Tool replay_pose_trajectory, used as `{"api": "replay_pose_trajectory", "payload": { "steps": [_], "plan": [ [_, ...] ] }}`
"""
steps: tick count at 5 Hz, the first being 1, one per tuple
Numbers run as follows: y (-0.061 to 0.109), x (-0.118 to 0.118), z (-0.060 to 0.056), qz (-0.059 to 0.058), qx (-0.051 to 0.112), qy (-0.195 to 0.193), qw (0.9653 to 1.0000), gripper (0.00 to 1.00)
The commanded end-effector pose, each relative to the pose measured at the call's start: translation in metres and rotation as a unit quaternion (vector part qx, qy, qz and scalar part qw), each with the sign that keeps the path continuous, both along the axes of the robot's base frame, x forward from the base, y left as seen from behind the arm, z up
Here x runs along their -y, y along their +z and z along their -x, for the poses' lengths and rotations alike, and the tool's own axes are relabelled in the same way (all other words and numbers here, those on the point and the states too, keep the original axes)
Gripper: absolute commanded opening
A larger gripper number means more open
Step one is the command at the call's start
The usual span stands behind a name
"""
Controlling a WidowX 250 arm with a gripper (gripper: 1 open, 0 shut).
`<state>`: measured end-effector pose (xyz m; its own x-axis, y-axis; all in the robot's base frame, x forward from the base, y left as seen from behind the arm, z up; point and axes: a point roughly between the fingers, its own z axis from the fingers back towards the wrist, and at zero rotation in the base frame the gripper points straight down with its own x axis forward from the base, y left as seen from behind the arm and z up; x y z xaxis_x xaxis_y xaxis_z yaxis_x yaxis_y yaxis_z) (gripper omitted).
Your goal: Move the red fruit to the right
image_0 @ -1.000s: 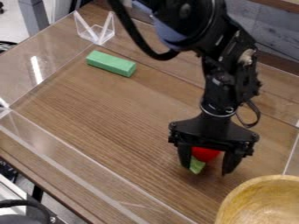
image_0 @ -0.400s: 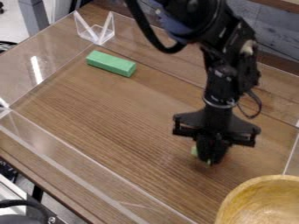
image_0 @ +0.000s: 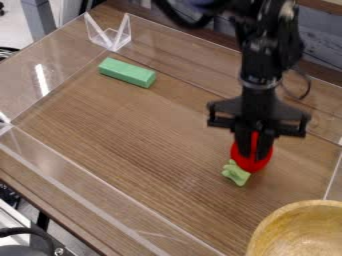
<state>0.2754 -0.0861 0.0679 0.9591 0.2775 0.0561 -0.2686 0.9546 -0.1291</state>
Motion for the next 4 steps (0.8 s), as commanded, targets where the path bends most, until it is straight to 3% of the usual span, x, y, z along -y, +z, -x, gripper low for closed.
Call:
{"api": "replay_pose_trajectory", "payload": {
  "steps": [1, 2, 4],
  "plan": [
    [0.042, 0.001, -0.02, 0.023, 0.048, 0.027, 0.9982, 0.0],
    [0.067, 0.004, -0.03, 0.04, 0.068, 0.033, 0.9964, 0.0],
    [0.065, 0.019, -0.009, 0.03, 0.054, 0.063, 0.9961, 0.0]
  ]
}}
